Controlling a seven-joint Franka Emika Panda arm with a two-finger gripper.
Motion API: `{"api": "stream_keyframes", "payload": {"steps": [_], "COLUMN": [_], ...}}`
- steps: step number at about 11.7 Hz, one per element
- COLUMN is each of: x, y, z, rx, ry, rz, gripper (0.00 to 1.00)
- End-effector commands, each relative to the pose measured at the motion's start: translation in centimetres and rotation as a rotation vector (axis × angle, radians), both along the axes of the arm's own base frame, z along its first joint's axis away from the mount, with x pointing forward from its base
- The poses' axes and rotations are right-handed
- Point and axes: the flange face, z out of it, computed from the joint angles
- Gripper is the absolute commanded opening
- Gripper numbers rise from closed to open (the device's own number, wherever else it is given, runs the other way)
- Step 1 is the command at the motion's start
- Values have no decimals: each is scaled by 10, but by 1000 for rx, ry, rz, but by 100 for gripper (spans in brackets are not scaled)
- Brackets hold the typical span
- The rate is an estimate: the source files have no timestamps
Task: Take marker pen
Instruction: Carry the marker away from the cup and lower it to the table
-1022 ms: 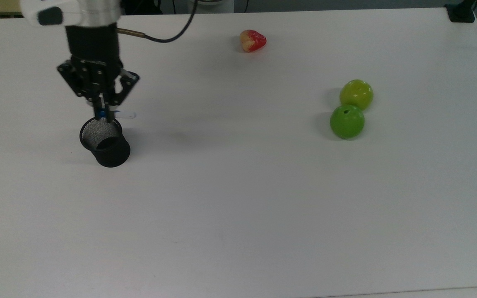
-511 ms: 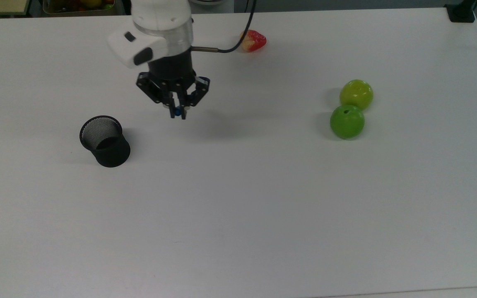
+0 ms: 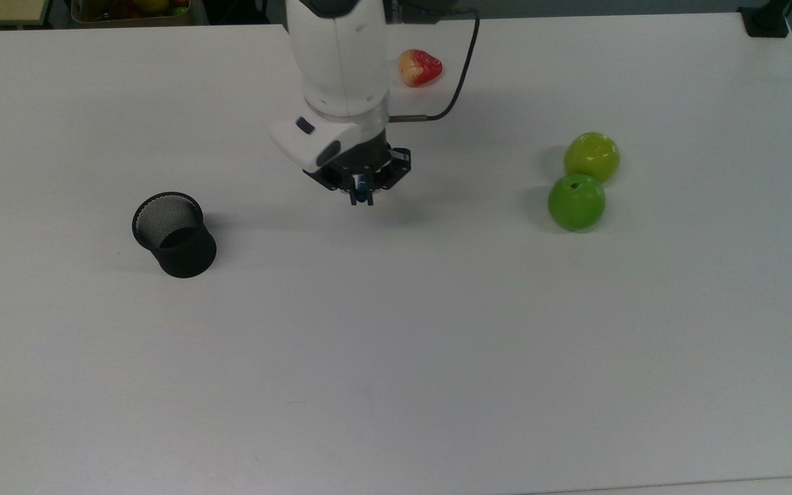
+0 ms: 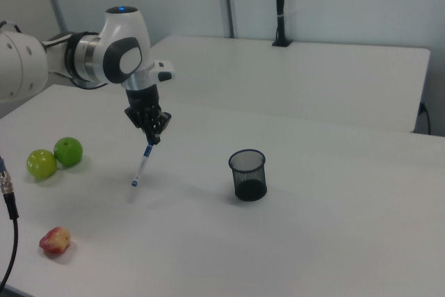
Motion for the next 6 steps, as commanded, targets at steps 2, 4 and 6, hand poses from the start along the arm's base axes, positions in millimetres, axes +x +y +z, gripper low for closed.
{"api": "stream_keyframes", "payload": {"steps": [2, 4, 6], "x": [-5, -5, -5], "y": [34, 42, 46], "z": [-26, -41, -48], "rx": [9, 5, -1], "ry": [53, 73, 81], "rz": [29, 42, 48], "gripper": [6, 10, 20]}}
